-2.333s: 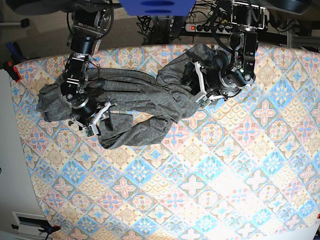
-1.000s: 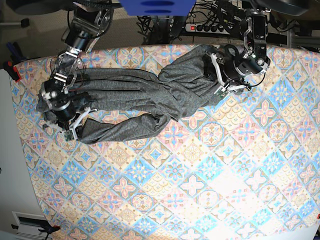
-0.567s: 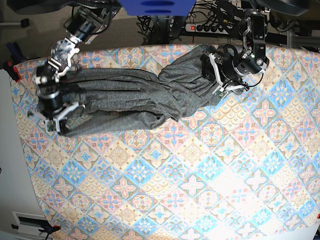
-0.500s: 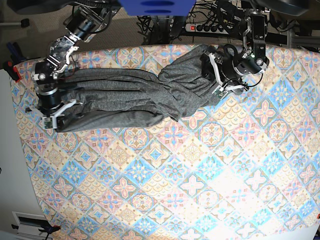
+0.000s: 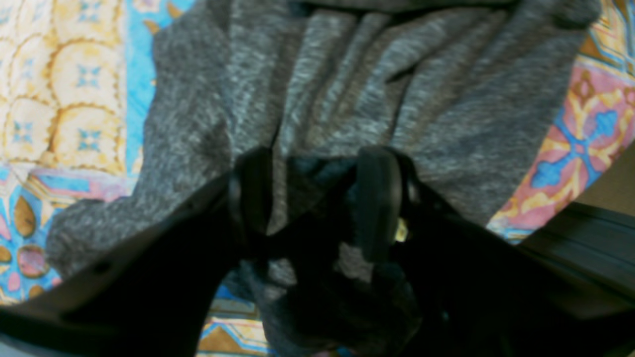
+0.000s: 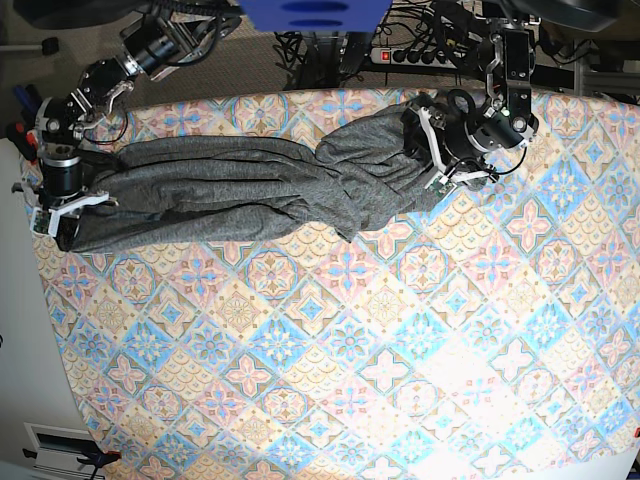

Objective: Layout the t-shirt on the table in an organized manner, then fold the t-shirt properly
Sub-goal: 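Drag the shirt end with the right gripper away from the left gripper, then hold the shirt ends with both grippers, stretching it into a long strip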

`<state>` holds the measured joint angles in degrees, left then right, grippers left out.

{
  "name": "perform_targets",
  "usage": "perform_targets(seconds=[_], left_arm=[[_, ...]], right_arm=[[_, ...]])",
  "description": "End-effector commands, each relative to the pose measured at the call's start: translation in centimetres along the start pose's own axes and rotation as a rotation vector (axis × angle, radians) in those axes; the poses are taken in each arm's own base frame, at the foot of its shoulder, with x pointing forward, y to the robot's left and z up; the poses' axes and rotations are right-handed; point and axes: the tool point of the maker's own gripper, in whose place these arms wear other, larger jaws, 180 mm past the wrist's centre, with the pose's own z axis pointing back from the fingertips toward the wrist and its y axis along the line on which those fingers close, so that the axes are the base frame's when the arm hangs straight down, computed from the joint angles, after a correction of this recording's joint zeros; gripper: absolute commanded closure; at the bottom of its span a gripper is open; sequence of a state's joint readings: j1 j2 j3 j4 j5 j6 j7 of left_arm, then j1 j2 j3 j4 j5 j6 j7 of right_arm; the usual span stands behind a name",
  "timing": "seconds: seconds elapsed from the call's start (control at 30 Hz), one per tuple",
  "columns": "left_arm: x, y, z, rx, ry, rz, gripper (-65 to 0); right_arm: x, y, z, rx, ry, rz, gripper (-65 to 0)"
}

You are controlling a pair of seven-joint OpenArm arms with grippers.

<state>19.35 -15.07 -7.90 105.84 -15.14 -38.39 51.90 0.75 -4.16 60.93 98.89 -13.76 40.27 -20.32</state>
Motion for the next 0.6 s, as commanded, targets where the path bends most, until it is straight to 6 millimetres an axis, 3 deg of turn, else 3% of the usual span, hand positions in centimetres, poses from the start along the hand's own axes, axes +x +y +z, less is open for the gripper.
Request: perform_targets(seconds=[0.0, 0.37, 0.57], left_arm=[[1.0, 0.2, 0.3, 0.002, -0.035, -0.009, -28.1], [0.9, 0.5, 0.4, 0.01, -0.033, -0.009, -28.1], [1.0, 0.5, 0.4, 0.01, -0.034, -0.01, -28.1]], right_arm=[[2.1, -0.5, -0.1, -0.01, -0.073, 0.004, 0.0], [-1.8, -0.3, 0.0, -0.007, 0.003, -0.077, 0.0], [-2.5, -0.3, 0.1, -0.007, 0.003, -0.125, 0.0]])
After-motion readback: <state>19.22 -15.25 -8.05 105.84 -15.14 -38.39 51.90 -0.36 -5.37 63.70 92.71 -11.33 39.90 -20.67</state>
